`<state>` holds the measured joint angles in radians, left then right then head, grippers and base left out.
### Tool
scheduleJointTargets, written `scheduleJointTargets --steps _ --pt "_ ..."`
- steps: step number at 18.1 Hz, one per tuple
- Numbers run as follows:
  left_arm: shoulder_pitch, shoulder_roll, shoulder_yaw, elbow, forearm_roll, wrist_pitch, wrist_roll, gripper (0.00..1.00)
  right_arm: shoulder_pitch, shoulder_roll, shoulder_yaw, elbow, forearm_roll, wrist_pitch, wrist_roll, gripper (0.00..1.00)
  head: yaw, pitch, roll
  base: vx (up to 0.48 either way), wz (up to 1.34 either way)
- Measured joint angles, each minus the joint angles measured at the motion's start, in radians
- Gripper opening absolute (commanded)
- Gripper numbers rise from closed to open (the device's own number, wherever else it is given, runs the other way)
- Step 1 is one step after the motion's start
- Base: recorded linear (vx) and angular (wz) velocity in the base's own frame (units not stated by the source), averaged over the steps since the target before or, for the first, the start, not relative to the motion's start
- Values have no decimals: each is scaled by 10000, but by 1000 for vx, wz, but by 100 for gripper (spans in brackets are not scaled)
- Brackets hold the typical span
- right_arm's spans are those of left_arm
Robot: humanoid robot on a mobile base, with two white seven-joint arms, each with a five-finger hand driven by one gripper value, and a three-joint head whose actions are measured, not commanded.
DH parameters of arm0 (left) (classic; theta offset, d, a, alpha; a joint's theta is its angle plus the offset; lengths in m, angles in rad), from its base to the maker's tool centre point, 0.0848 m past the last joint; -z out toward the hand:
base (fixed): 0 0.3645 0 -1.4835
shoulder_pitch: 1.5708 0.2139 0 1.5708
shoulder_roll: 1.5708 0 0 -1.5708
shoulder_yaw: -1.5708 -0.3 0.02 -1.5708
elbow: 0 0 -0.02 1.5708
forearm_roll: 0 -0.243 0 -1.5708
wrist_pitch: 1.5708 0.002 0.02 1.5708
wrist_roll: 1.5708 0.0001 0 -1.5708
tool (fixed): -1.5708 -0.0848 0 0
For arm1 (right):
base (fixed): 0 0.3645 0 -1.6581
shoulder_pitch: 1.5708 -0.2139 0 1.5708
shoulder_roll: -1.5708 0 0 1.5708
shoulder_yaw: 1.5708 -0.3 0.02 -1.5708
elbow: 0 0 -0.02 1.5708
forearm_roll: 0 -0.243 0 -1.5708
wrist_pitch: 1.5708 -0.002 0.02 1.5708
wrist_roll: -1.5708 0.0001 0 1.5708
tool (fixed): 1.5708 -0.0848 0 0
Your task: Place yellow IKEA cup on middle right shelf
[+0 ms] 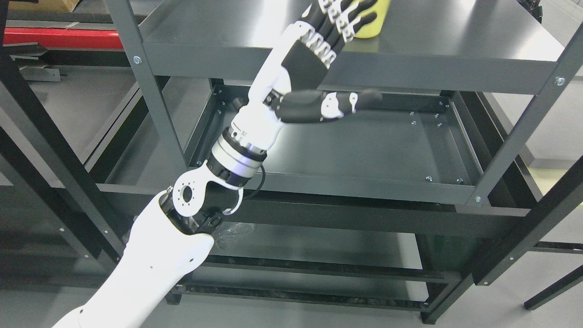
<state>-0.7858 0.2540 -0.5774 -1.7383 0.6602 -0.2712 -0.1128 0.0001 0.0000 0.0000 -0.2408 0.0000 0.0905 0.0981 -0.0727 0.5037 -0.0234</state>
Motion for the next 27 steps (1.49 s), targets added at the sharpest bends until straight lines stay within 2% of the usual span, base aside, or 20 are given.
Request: scheduleJointTargets --steps 7,12,15,22,27 --pt "1682 655 -316 21 -176 -102 -127 99 -1 0 0 0 0 13 0 99 0 0 0 -87 91" --pt "3138 672 225 694 -1275 -152 -116 98 -2 0 0 0 0 15 0 99 0 0 0 -109 112" --pt "4011 363 943 1109 -2247 456 -79 96 -1 0 0 0 0 17 0 99 0 0 0 -103 59" --pt "5633 -965 3026 1678 -4179 2037 -38 96 0 0 0 1 0 21 0 99 0 0 0 -91 5" --pt "5892 -1575 4092 1732 -4804 2298 -16 97 0 0 0 2 0 21 0 99 0 0 0 -52 0"
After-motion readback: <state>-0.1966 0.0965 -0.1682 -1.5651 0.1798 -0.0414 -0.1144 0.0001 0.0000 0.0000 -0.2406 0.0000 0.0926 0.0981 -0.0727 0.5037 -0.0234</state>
